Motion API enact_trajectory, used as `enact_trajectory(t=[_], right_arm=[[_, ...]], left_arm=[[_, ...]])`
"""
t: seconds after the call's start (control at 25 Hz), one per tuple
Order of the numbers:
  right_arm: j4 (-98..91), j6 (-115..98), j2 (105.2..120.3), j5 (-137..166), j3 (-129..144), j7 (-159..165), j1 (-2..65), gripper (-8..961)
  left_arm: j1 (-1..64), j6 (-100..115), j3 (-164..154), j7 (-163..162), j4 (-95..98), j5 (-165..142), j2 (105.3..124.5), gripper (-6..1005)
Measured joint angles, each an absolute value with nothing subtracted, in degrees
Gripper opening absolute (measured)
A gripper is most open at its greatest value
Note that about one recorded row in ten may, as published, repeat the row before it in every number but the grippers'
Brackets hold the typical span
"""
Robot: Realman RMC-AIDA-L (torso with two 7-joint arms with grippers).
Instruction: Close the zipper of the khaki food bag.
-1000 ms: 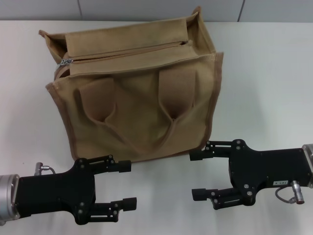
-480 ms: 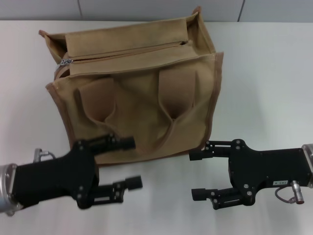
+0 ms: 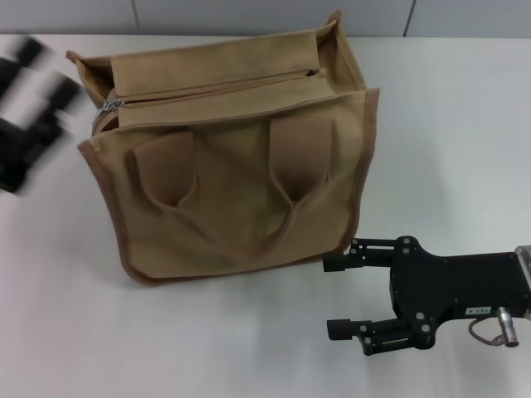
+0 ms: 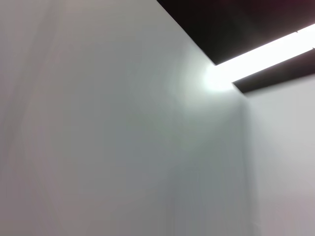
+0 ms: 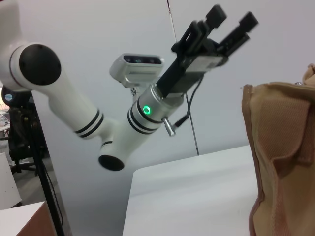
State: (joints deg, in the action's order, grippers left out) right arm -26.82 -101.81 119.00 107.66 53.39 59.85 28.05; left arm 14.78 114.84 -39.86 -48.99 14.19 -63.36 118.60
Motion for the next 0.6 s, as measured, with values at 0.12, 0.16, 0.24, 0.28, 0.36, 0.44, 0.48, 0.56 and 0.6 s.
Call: enact_trajectory(t=[0.12, 0.16, 0.24, 0.28, 0.36, 0.44, 0.48, 0.56, 0.6], right_arm=[[-26.81, -101.83, 119.0, 107.65, 53.28, 59.85, 28.04, 784], [-26.81, -101.84, 119.0, 107.65, 53.27, 59.85, 28.04, 784], [-26.81, -101.83, 119.0, 107.67, 53.27, 59.85, 28.03, 784], [-26.81, -101.83, 119.0, 107.71, 53.29, 59.85, 28.03, 784], [-26.81, -101.79, 119.0, 107.76, 53.29, 59.85, 28.03, 783], [-26.81, -101.59, 119.0, 107.76, 53.37, 59.86, 28.03, 783], [-26.8, -101.45, 119.0, 107.76, 53.48, 59.87, 28.06, 783], [-26.81, -101.44, 119.0, 107.76, 53.5, 59.93, 28.1, 783], [-26.81, -101.43, 119.0, 107.77, 53.51, 59.99, 28.16, 783]], left_arm=[[13.13, 113.13, -39.75, -47.68, 14.34, -58.56, 118.06, 783], [12.67, 111.87, -39.78, -46.55, 14.49, -57.48, 117.65, 783], [12.06, 107.59, -40.12, -43.59, 14.72, -58.5, 116.2, 783], [12.04, 103.02, -40.42, -41.57, 14.86, -62.34, 114.66, 783], [12.12, 101.5, -40.44, -41.22, 14.97, -64.16, 114.15, 783], [12.62, 98.45, -40.45, -41.3, 15.57, -70.18, 112.95, 783], [13.0, 97.32, -40.45, -41.56, 16.19, -74.65, 112.44, 783], [13.16, 97.11, -40.45, -41.61, 16.57, -76.24, 112.35, 783], [13.32, 97.01, -40.45, -41.61, 17.14, -78.32, 112.39, 783]])
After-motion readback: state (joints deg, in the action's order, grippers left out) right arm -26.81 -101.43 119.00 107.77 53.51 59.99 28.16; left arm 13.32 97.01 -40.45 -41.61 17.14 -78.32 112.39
